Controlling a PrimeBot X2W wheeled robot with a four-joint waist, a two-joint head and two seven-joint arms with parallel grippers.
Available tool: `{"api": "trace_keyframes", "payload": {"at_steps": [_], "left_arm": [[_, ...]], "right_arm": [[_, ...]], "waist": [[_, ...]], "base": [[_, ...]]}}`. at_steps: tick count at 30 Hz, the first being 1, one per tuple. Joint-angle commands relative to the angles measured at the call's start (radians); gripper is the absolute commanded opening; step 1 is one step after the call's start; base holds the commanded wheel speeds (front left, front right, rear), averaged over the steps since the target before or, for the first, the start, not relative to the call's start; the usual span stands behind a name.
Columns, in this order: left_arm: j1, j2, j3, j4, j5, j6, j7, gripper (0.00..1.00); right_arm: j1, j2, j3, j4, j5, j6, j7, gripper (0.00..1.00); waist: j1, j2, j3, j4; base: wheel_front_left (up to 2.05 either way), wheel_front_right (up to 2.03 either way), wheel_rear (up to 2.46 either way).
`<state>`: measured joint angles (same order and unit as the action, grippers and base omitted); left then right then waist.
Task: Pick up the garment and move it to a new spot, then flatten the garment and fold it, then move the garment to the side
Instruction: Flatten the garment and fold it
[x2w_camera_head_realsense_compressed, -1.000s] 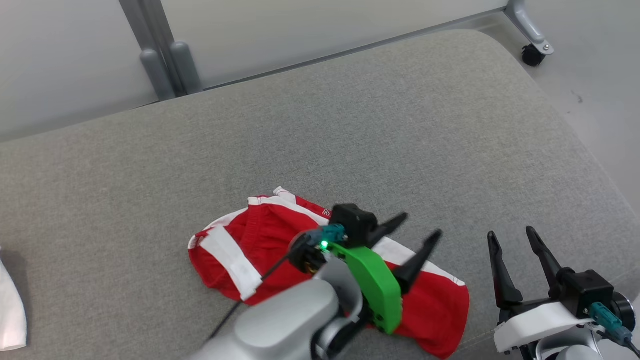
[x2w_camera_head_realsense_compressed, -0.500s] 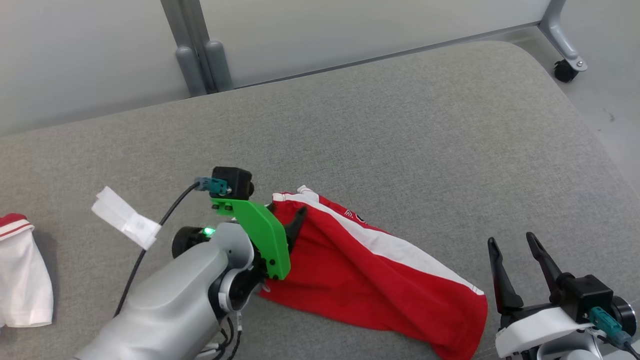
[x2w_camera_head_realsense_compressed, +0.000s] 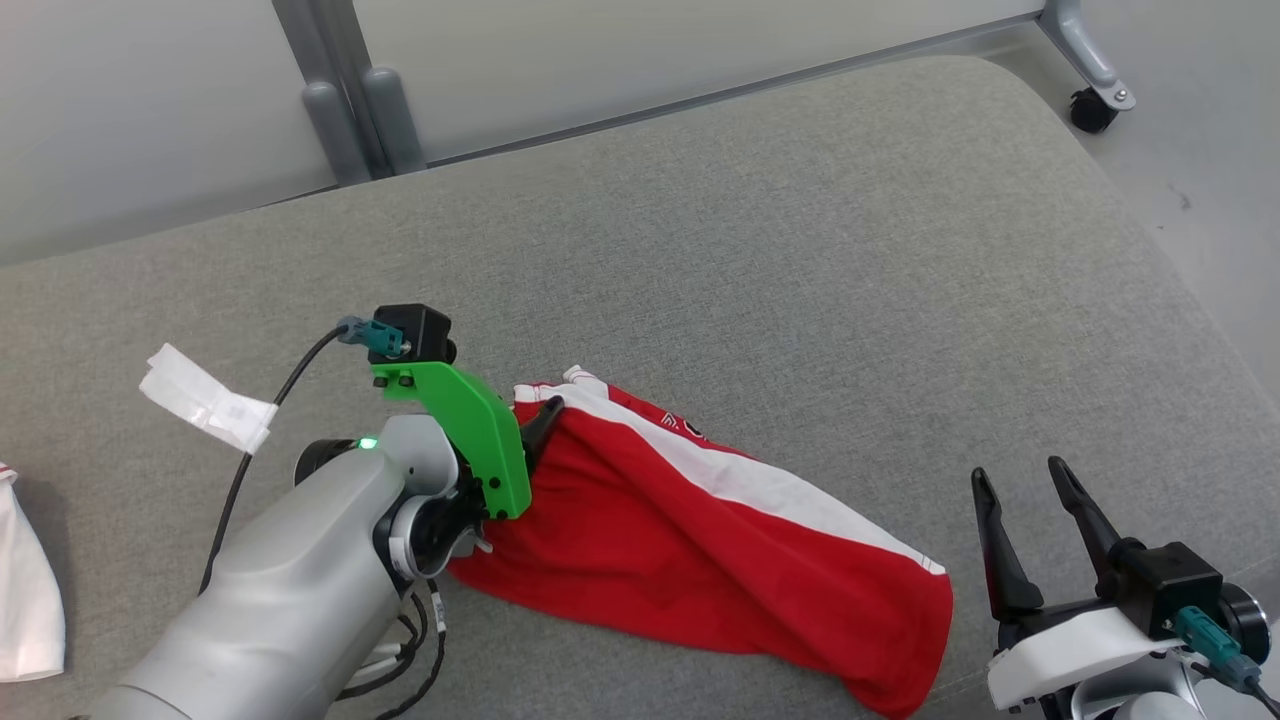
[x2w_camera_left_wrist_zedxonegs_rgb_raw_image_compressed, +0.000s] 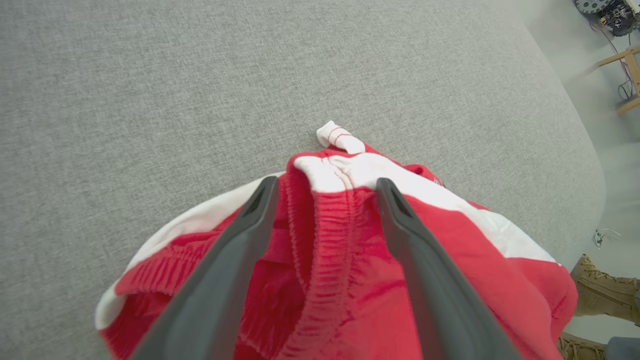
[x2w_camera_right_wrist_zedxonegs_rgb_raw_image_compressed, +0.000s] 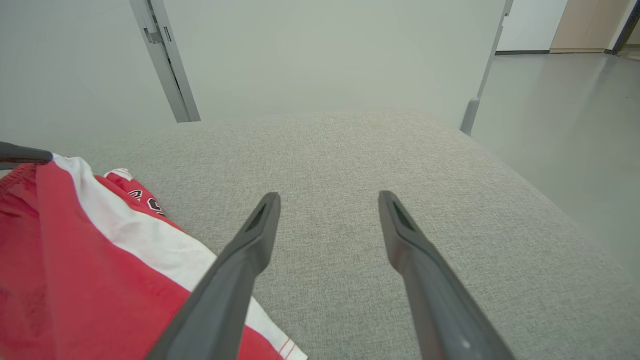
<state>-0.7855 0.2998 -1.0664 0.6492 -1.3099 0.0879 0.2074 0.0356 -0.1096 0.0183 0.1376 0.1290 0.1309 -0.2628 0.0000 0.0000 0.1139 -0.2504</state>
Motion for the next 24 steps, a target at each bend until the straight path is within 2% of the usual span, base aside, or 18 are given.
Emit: {"api": "trace_keyframes", "payload": {"at_steps": [1, 2, 4, 5, 6, 7, 8, 12, 14, 18, 24], "left_arm": [[-0.015, 0.001, -0.005, 0.011, -0.004, -0.012, 0.016, 1.0], [-0.016, -0.003, -0.011, 0.018, -0.008, -0.02, 0.032, 1.0], [-0.018, -0.013, -0.016, 0.028, -0.016, -0.032, 0.055, 0.4], [-0.018, -0.016, -0.019, 0.032, -0.019, -0.036, 0.061, 0.28], [-0.014, -0.02, -0.019, 0.041, -0.024, -0.04, 0.065, 0.11], [-0.009, -0.024, -0.018, 0.048, -0.028, -0.045, 0.069, 0.0], [-0.003, -0.033, -0.008, 0.058, -0.035, -0.063, 0.054, 0.0], [-0.048, -0.052, 0.08, 0.087, -0.057, -0.054, -0.079, 0.0], [-0.084, -0.057, 0.117, 0.102, -0.052, -0.063, -0.144, 0.0], [-0.182, -0.047, 0.159, 0.148, -0.02, -0.067, -0.238, 0.0], [-0.346, -0.031, 0.203, 0.184, 0.044, -0.096, -0.383, 0.0]], "right_arm": [[0.001, 0.001, 0.003, 0.0, 0.001, 0.0, -0.003, 1.0], [-0.002, 0.001, 0.004, 0.0, 0.001, 0.0, -0.003, 1.0], [-0.008, 0.003, 0.005, 0.002, 0.001, 0.0, -0.003, 1.0], [-0.011, 0.005, 0.006, 0.002, 0.001, 0.0, -0.003, 1.0], [-0.012, 0.006, 0.008, 0.003, 0.001, 0.0, -0.003, 1.0], [-0.013, 0.006, 0.009, 0.004, 0.001, 0.0, -0.003, 1.0], [-0.016, 0.007, 0.012, 0.006, 0.0, 0.0, -0.003, 1.0], [-0.02, 0.007, 0.015, 0.008, 0.001, 0.0, -0.003, 1.0], [-0.023, 0.007, 0.018, 0.009, 0.002, 0.0, -0.003, 1.0], [-0.032, -0.003, 0.037, 0.018, 0.006, 0.0, -0.003, 1.0], [-0.046, -0.013, 0.061, 0.029, 0.011, 0.0, -0.003, 1.0]], "waist": [[0.0, 0.0, 0.005, -0.006], [0.0, 0.0, 0.007, -0.008], [0.0, 0.0, 0.01, -0.012], [0.0, 0.0, 0.01, -0.013], [0.0, 0.0, 0.009, -0.015], [0.0, 0.0, 0.009, -0.016], [0.0, 0.0, 0.008, -0.021], [0.0, 0.0, 0.007, -0.026], [0.0, 0.0, 0.008, -0.028], [0.0, 0.0, 0.005, -0.046], [0.0, 0.0, -0.004, -0.084]], "base": [[0.0, 0.0, 0.0], [0.0, 0.0, 0.0], [0.0, 0.0, 0.0], [0.0, 0.0, 0.0], [0.0, 0.0, 0.0], [0.0, 0.0, 0.0], [0.0, 0.0, 0.0], [0.0, 0.0, 0.0], [0.0, 0.0, 0.0], [0.0, 0.0, 0.0], [0.0, 0.0, 0.0]]}}
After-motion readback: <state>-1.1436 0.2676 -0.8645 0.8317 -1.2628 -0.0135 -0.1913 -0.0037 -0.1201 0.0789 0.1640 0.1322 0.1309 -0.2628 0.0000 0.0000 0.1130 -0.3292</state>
